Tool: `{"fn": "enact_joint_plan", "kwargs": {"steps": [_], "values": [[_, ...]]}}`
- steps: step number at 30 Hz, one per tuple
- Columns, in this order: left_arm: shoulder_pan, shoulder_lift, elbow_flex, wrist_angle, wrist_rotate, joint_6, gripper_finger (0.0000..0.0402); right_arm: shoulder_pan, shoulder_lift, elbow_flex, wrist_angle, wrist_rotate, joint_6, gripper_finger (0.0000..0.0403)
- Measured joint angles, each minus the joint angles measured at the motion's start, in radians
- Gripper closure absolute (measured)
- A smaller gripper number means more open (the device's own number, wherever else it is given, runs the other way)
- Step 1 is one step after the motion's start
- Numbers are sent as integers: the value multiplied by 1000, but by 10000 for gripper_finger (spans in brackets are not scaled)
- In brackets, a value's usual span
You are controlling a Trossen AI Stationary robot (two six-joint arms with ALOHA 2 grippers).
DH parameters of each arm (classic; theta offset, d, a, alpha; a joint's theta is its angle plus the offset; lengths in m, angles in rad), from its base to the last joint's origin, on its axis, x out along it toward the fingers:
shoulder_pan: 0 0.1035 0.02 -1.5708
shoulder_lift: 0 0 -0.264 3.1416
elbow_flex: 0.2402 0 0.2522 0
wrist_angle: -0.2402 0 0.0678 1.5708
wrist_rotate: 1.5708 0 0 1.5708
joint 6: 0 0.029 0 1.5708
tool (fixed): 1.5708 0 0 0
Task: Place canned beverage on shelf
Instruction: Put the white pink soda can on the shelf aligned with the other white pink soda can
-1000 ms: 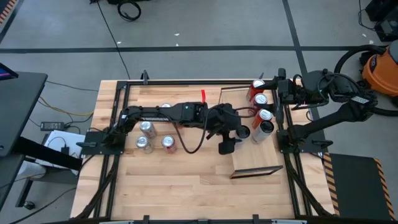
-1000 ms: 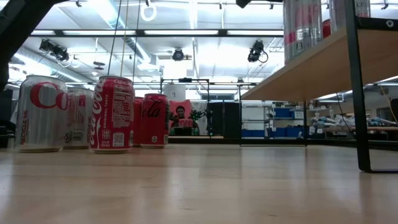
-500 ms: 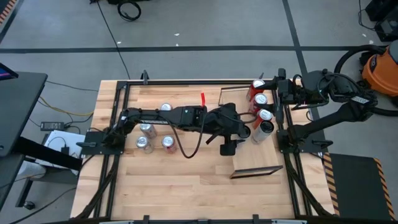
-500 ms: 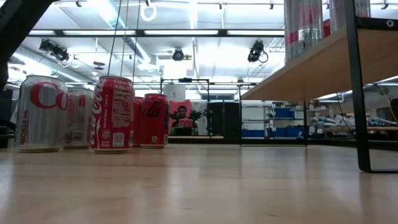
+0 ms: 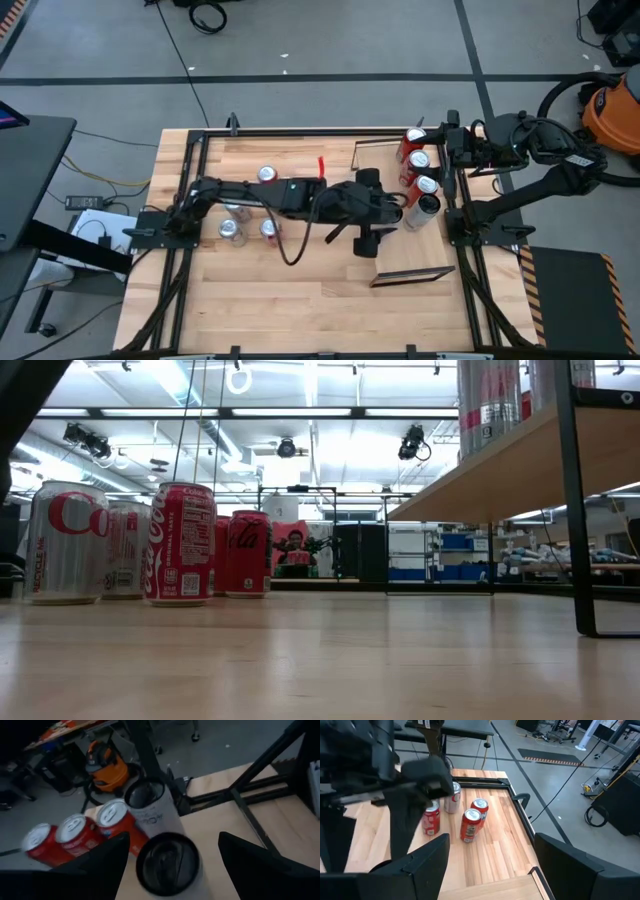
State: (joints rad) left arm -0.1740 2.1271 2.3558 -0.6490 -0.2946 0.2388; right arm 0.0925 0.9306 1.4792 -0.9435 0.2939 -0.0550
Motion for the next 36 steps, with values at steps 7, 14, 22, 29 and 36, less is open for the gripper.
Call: {"fn": "enact_joint_plan", "kwargs": {"steps": [7,14,22,29,36], "values": [[-33,-42,0,-168,-65,-49,86,12,0,0,-13,-14,3,103],[-34,-35,-8,-333,-157,-179,97,88,75,0,-87,-23,11,103],[-12,-33,-9,-387,-230,-237,109,200,152,0,-155,29,-8,103],[-3,-28,-178,-316,-243,-212,109,288,157,0,-173,74,36,103],[18,-41,-251,-205,-234,-171,109,347,177,0,-263,86,129,103]]}}
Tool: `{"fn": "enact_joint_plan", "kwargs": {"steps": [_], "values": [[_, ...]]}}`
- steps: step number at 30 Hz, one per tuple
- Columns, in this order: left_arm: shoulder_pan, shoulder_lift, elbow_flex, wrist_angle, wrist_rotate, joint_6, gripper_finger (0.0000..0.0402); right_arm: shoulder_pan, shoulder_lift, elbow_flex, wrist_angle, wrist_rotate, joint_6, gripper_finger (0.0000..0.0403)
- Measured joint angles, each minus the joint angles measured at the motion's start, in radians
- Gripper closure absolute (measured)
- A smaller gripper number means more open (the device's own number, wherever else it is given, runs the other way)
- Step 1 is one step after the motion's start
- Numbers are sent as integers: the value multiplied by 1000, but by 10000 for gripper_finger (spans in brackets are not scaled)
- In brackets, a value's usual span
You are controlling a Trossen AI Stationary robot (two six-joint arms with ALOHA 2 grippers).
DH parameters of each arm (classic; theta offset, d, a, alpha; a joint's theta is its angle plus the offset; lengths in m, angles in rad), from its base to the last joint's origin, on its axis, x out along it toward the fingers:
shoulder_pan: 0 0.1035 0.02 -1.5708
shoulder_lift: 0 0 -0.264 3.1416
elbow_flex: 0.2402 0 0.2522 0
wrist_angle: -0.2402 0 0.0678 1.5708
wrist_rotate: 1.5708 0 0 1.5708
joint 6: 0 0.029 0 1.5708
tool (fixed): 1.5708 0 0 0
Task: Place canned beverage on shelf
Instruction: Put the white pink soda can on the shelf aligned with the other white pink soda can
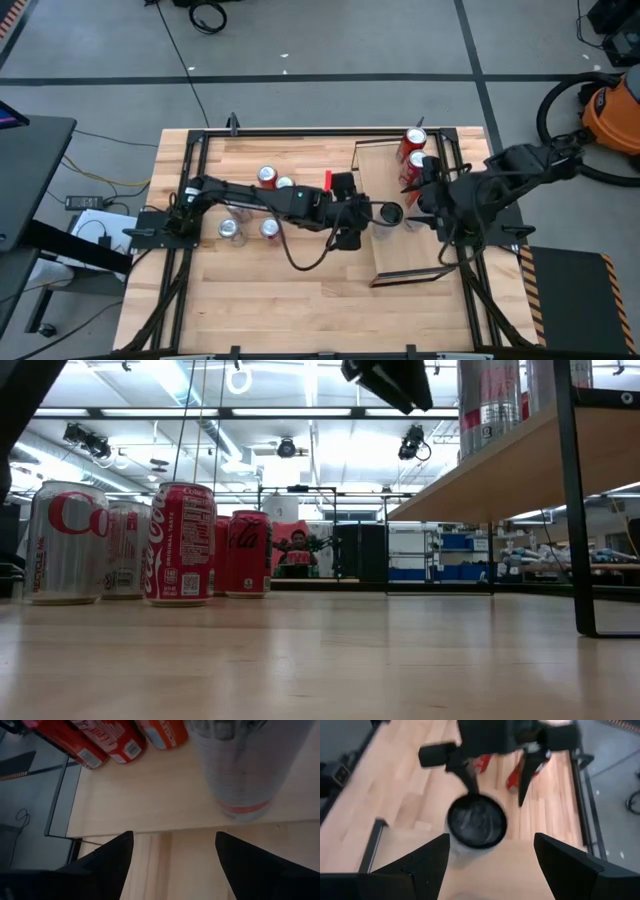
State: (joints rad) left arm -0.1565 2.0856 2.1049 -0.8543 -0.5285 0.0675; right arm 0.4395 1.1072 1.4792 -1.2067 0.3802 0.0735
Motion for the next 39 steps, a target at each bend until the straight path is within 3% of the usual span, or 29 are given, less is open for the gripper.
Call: {"fn": "enact_joint_plan", "kwargs": {"steps": [5,10,16,21,24,39], "values": [[22,-29,-72,42,25,7,109,52,21,0,-36,53,44,103],[25,-122,-257,176,36,16,109,93,17,0,-36,98,59,103],[32,-283,-555,565,91,14,109,96,26,0,-36,99,78,103],[64,-310,-725,910,120,-4,109,97,51,0,-38,99,77,103],[82,-292,-755,1009,122,-29,109,96,77,0,-44,99,76,103],[78,-292,-759,1094,187,-64,109,94,110,0,-85,168,62,103]]}}
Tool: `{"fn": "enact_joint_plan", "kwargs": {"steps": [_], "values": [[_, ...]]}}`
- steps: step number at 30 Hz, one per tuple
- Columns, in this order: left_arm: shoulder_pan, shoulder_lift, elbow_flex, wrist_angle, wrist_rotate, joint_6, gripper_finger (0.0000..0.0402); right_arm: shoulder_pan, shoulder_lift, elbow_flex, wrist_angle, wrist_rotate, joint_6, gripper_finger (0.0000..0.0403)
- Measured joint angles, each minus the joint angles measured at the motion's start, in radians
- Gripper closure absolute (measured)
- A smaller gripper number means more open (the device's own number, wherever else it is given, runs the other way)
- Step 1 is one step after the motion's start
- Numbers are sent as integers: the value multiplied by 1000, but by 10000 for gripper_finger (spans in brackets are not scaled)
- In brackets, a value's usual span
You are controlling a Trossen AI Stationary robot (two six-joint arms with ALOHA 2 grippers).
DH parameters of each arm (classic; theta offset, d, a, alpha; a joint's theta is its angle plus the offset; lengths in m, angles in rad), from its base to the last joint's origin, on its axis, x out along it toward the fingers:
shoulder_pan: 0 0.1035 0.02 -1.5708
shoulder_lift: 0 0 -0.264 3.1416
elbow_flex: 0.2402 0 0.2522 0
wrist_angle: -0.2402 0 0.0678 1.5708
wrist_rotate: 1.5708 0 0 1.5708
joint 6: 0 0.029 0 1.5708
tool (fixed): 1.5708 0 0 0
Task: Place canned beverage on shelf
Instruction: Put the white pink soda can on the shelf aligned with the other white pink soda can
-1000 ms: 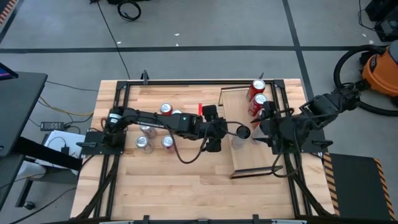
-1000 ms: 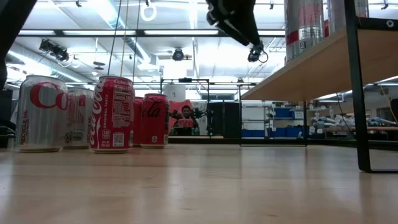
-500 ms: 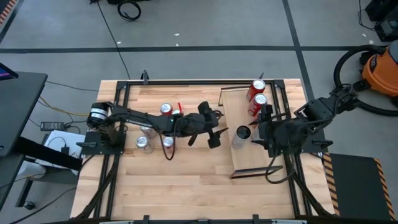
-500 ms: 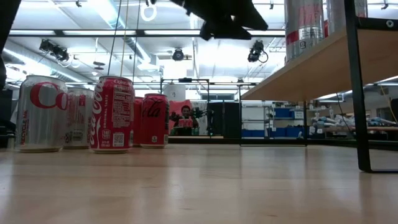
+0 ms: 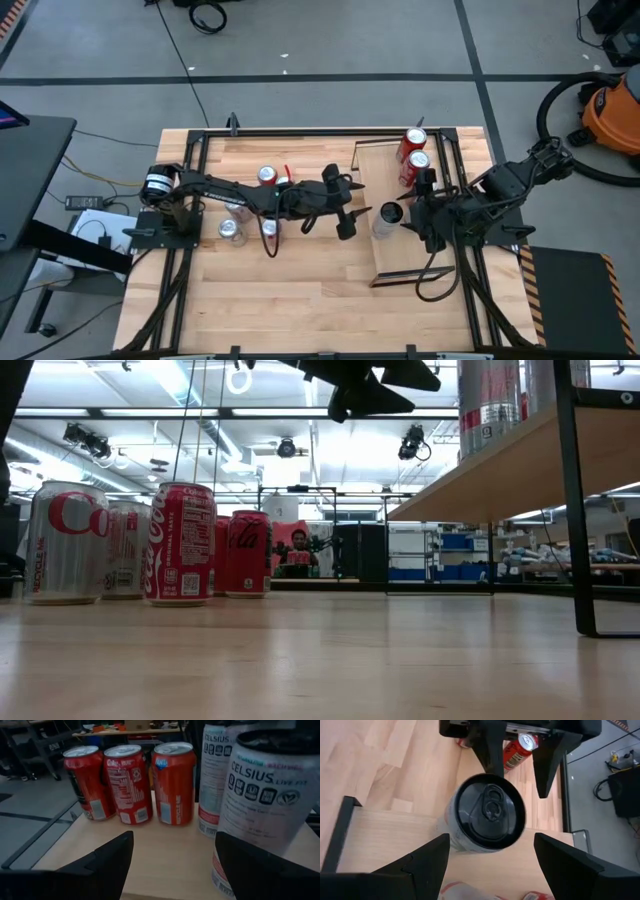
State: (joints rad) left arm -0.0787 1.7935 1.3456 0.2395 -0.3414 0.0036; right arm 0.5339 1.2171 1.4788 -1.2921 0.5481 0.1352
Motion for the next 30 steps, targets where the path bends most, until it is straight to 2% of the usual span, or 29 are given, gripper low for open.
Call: {"fn": "enact_joint_plan", "kwargs": {"steps": [15,30], "values": [[-20,0,0,86,12,-25,109,-41,0,0,-12,9,3,103],[-37,0,0,76,33,-24,109,-54,0,0,-57,42,12,103]]}}
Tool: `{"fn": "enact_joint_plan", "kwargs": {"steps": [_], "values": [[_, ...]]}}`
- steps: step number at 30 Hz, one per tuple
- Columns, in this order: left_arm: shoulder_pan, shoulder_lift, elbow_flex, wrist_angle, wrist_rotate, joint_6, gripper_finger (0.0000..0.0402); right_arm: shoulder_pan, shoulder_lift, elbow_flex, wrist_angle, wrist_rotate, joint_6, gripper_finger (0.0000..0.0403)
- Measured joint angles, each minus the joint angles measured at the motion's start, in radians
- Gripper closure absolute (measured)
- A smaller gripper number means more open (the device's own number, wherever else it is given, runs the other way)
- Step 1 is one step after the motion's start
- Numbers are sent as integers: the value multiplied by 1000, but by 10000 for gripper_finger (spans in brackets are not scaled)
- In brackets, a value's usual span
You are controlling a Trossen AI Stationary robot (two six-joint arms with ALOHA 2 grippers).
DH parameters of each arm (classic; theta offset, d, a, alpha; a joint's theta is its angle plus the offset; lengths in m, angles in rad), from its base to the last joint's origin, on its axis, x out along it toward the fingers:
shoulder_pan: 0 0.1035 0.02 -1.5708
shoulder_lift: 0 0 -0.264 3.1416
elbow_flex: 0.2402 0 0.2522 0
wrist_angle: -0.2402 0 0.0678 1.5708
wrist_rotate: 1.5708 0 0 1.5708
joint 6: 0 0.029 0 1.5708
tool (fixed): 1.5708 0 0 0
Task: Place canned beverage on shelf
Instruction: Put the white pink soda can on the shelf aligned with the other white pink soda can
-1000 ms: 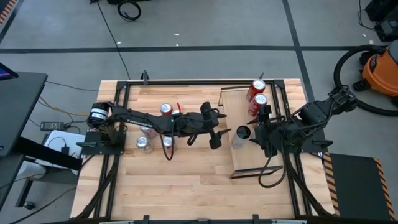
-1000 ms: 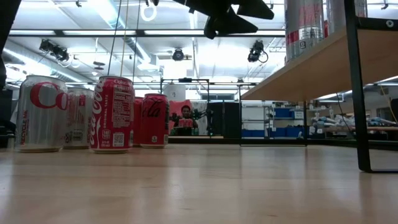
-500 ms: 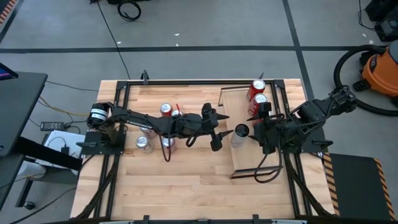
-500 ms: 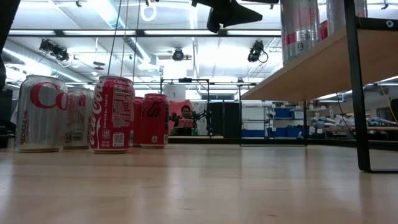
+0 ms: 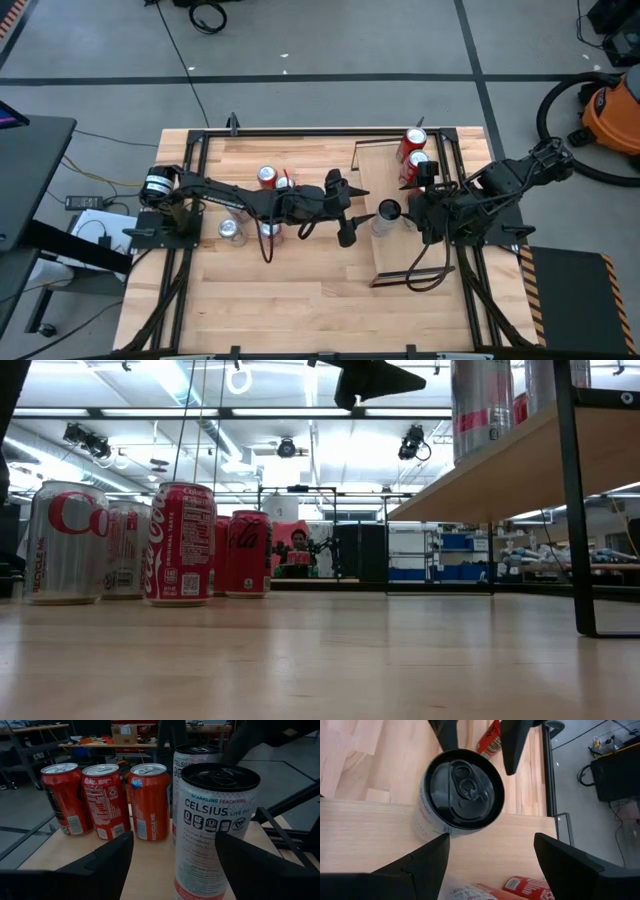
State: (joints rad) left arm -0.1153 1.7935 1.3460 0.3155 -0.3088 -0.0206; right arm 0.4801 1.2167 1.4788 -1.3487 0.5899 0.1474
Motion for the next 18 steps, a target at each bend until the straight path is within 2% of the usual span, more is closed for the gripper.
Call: {"fn": "enact_joint_plan", "kwargs": {"steps": [18], "values": [[0,3,0,-70,3,-20,109,-43,0,0,-16,-14,1,103]]}}
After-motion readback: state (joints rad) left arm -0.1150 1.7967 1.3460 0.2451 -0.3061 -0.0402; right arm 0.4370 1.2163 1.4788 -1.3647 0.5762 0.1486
